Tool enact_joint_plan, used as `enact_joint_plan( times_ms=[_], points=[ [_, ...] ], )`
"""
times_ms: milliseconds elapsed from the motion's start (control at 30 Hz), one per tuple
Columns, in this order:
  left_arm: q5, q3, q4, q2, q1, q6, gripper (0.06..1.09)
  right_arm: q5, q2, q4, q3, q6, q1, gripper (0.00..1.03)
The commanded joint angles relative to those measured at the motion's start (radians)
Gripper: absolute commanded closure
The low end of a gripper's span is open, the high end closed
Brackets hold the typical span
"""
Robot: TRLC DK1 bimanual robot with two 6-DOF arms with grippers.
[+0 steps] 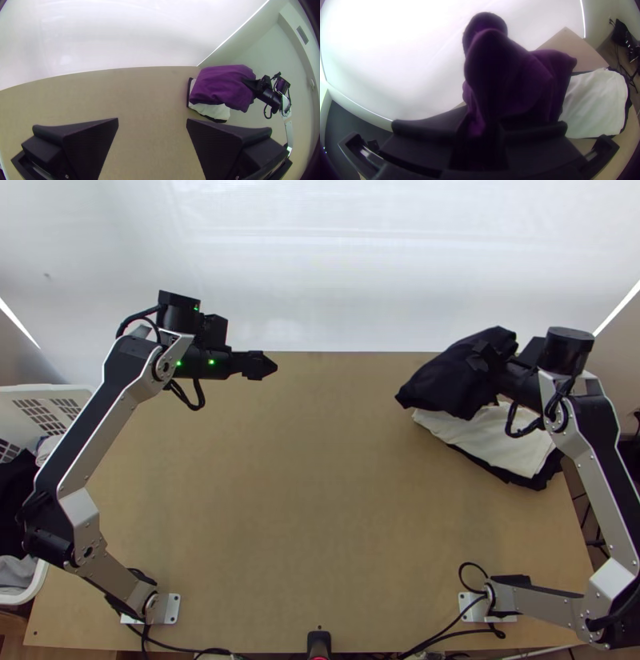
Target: Fold the t-shirt
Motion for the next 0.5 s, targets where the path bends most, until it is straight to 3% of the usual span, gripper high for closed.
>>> enact_joint_plan(
  times_ms=[0,467],
  points=[
    [0.001,-0.005,0.000,-0.014,0.002,0.002,0.10,-0.003,-0.036,-0.006,-0.069,-0.041,-0.067,1.00],
    [0.001,-0.021,0.000,-0.038,0.011,0.006,0.10,-0.059,-0.008,0.035,-0.245,-0.181,-0.302,1.00]
  ],
)
